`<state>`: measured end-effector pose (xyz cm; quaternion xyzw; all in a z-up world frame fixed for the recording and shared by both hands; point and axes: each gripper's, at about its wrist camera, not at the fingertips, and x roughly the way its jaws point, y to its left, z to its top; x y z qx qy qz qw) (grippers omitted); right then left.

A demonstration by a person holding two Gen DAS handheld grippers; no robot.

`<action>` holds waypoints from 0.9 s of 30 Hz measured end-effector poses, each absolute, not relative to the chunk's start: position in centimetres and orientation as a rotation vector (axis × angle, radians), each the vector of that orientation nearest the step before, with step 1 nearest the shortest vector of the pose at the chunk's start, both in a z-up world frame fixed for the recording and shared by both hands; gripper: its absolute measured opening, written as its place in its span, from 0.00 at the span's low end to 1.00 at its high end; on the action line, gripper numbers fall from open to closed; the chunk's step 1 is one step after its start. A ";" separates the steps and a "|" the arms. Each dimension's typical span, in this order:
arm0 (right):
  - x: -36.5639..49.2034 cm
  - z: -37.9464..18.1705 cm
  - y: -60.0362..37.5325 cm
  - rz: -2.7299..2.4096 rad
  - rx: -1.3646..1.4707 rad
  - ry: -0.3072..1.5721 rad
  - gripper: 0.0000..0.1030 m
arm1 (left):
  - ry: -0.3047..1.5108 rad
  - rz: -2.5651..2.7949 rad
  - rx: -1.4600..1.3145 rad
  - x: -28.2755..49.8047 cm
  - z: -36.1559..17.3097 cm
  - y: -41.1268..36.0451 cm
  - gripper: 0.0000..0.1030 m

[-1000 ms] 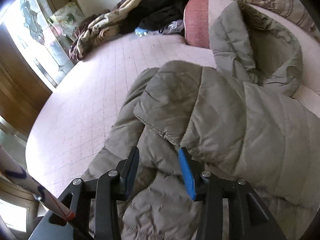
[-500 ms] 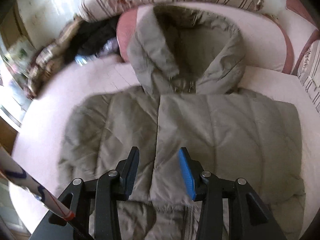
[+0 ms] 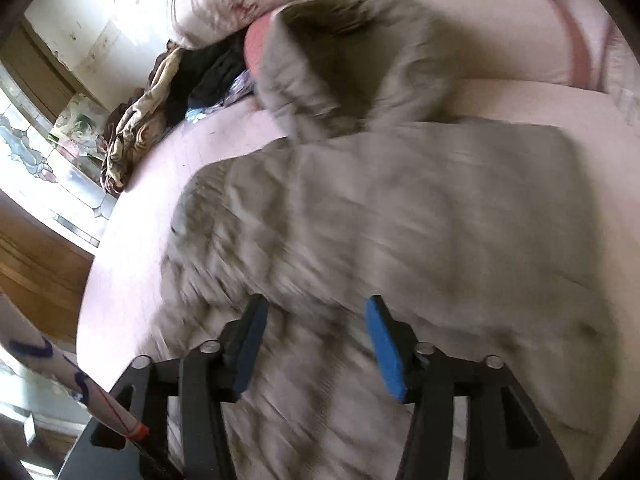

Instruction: Fold large clothes

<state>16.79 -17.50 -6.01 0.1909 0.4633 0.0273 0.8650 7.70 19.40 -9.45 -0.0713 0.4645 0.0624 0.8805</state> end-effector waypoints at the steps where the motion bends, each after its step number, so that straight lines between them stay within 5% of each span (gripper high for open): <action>1: 13.9 -5.8 -19.4 0.033 0.394 0.964 0.65 | 0.978 0.111 -0.159 8.0 -9.7 19.7 0.61; 5: 5.8 -6.1 -25.5 -0.109 0.421 0.926 0.80 | 1.018 0.006 -0.190 9.4 -10.8 20.2 0.68; 11: -2.9 -10.4 -31.5 -0.283 0.468 0.994 0.81 | 1.103 -0.233 -0.285 10.7 -13.5 19.0 0.76; 13: -4.3 -12.0 -31.5 -0.285 0.471 1.027 0.81 | 1.082 -0.206 -0.243 10.3 -13.5 18.0 0.76; 15: -5.3 -13.8 -31.1 -0.262 0.493 1.065 0.80 | 1.088 -0.187 -0.183 10.2 -13.5 16.8 0.66; 17: -5.6 -15.5 -30.4 -0.210 0.540 1.098 0.50 | 1.097 -0.165 -0.143 10.3 -13.2 15.8 0.46; 18: -5.7 -15.7 -30.3 -0.202 0.555 1.097 0.49 | 1.102 -0.162 -0.138 10.5 -13.1 15.5 0.42; 20: -5.2 -15.6 -30.2 -0.216 0.547 1.093 0.31 | 1.113 -0.148 -0.133 11.1 -13.2 15.1 0.36; 27: -1.8 -15.8 -31.0 -0.279 0.560 1.097 0.22 | 1.116 -0.097 -0.103 13.3 -13.4 13.7 0.34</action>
